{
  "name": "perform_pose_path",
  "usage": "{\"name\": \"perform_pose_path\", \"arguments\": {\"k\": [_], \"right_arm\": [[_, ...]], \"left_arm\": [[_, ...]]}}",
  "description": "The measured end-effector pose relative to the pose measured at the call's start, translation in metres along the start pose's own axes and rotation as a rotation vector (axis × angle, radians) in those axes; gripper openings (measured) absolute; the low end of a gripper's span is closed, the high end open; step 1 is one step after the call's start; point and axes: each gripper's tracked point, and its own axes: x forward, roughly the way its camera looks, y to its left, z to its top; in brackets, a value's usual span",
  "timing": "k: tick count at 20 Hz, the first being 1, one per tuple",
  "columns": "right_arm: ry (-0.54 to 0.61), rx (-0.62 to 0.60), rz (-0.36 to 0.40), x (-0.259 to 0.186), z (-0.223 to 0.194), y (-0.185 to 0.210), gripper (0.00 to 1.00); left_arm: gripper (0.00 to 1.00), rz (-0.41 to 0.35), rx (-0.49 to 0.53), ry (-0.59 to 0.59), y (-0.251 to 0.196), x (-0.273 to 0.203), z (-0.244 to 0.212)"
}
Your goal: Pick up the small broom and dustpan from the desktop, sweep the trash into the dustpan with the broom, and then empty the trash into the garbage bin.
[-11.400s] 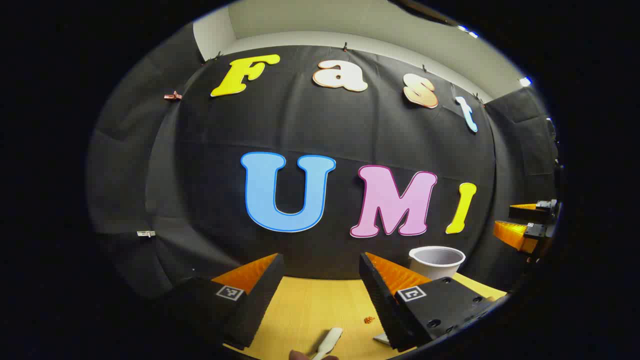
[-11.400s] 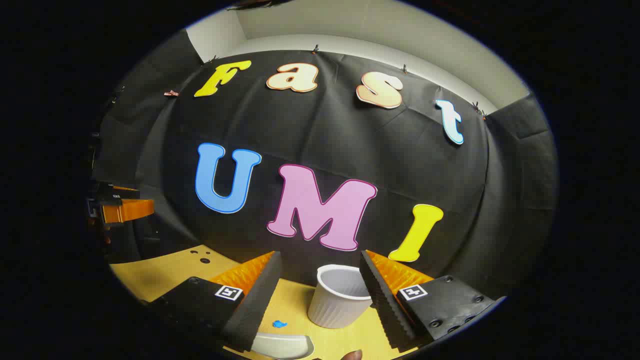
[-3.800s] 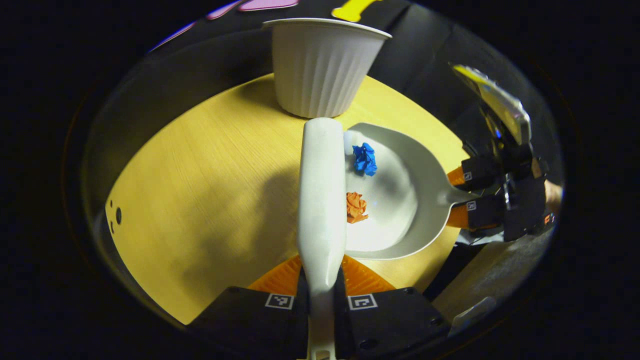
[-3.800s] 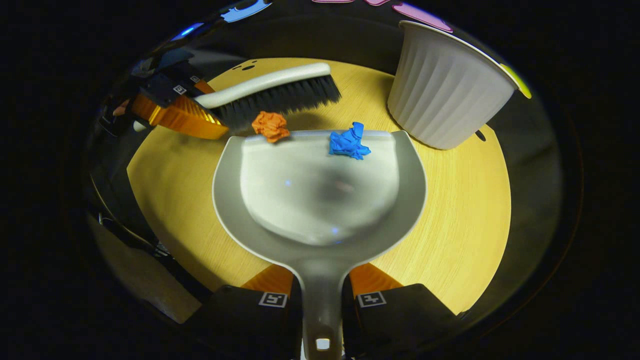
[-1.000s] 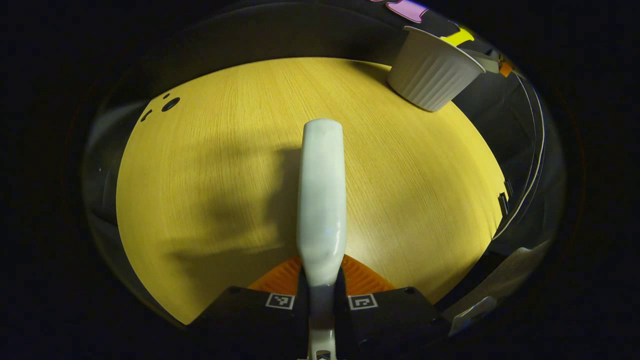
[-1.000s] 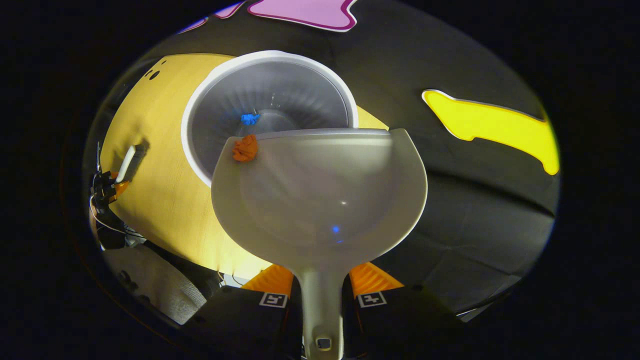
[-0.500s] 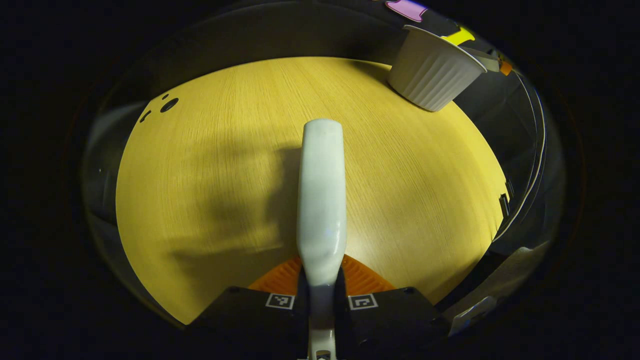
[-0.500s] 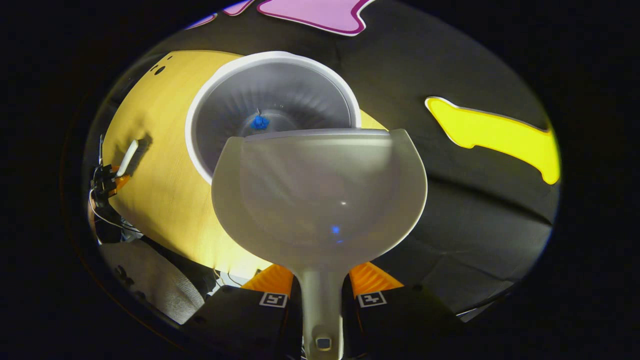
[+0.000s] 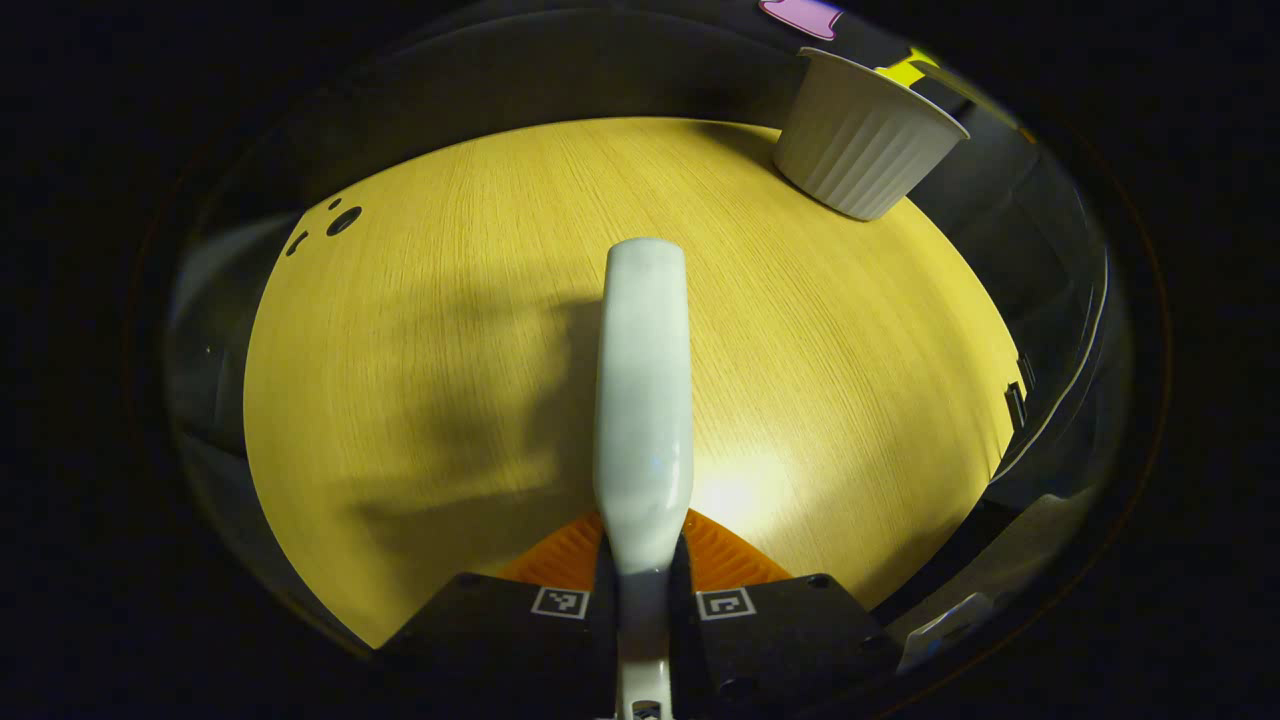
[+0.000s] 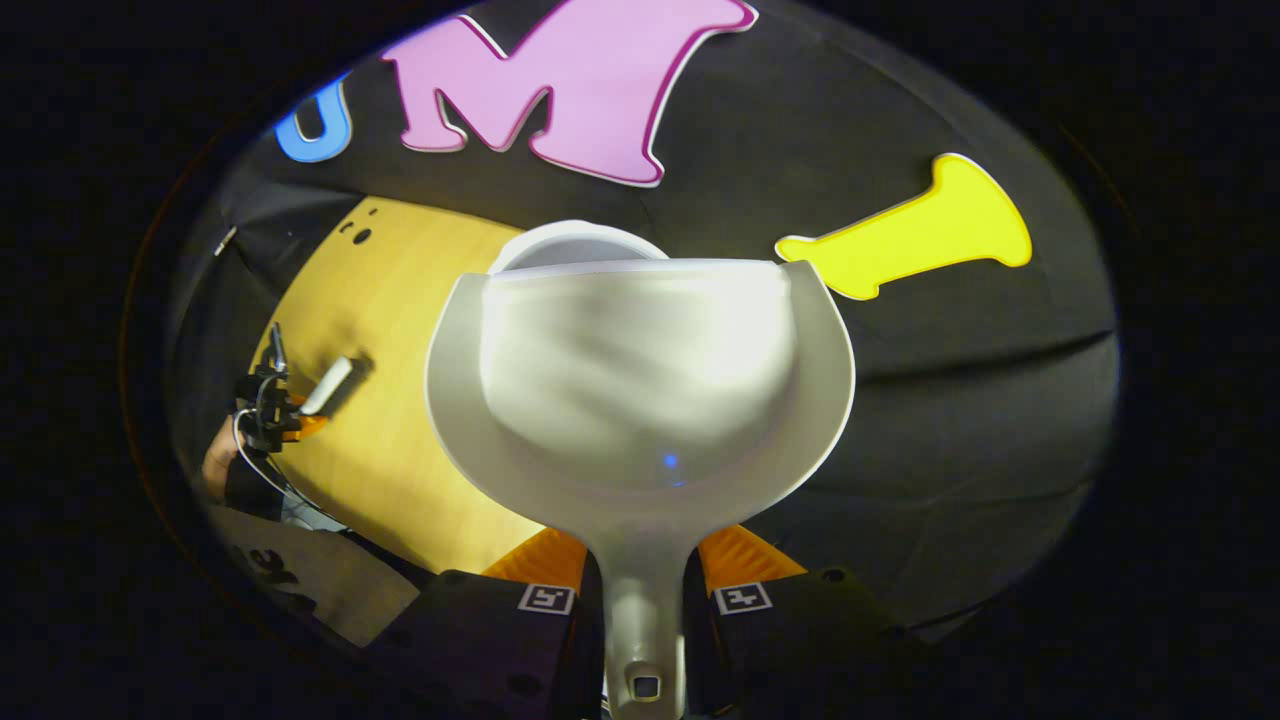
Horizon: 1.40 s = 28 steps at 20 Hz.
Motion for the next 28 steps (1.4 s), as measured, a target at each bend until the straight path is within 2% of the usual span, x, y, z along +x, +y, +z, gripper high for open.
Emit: {"name": "perform_pose_path", "arguments": {"k": [2, 4, 7, 10, 11, 12, 14, 15, 18, 19, 20, 21, 24, 25, 26, 28], "right_arm": [[-0.052, 0.004, 0.052, -0.014, -0.015, 0.028, 0.39], [-0.075, -0.010, 0.087, -0.022, -0.034, 0.057, 0.36], [-0.087, -0.004, 0.152, -0.015, -0.067, 0.112, 0.36], [-0.073, 0.004, 0.214, 0.013, -0.101, 0.161, 0.36], [-0.064, 0.002, 0.219, 0.028, -0.112, 0.176, 0.32], [-0.053, 0.001, 0.229, 0.041, -0.123, 0.189, 0.36], [-0.023, 0.002, 0.249, 0.072, -0.146, 0.218, 0.36], [-0.008, 0.001, 0.254, 0.088, -0.156, 0.231, 0.32], [0.021, 0.033, 0.258, 0.139, -0.178, 0.267, 0.39], [0.025, 0.061, 0.260, 0.156, -0.181, 0.276, 0.36], [0.025, 0.085, 0.261, 0.172, -0.183, 0.285, 0.39], [0.021, 0.103, 0.251, 0.187, -0.186, 0.289, 0.36], [-0.002, 0.096, 0.177, 0.229, -0.192, 0.291, 0.36], [-0.005, 0.093, 0.166, 0.238, -0.193, 0.292, 0.40], [-0.009, 0.096, 0.166, 0.245, -0.194, 0.296, 0.36], [-0.014, 0.110, 0.169, 0.255, -0.194, 0.302, 0.39]], "left_arm": [[0.27, 0.005, 0.003, 0.000, 0.000, -0.001, 0.000], [0.24, 0.008, 0.001, 0.001, -0.003, -0.001, -0.001], [0.25, 0.018, -0.012, 0.006, -0.002, -0.002, -0.002], [0.25, 0.027, -0.024, 0.008, -0.001, -0.004, -0.005], [0.25, 0.032, -0.028, 0.009, 0.000, -0.005, -0.006], [0.25, 0.036, -0.030, 0.008, 0.002, -0.006, -0.007], [0.25, 0.045, -0.041, 0.008, 0.003, -0.008, -0.008], [0.25, 0.047, -0.045, 0.008, 0.004, -0.008, -0.009], [0.25, 0.054, -0.059, 0.012, 0.002, -0.007, -0.011], [0.25, 0.062, -0.058, 0.013, 0.003, -0.005, -0.011], [0.25, 0.075, -0.056, 0.013, 0.005, -0.004, -0.011], [0.25, 0.089, -0.055, 0.014, 0.005, -0.004, -0.013], [0.26, 0.116, -0.061, 0.029, 0.007, 0.000, -0.019], [0.27, 0.124, -0.063, 0.033, 0.007, 0.002, -0.020], [0.25, 0.131, -0.066, 0.037, 0.007, 0.003, -0.020], [0.27, 0.140, -0.074, 0.039, 0.006, 0.007, -0.021]]}}
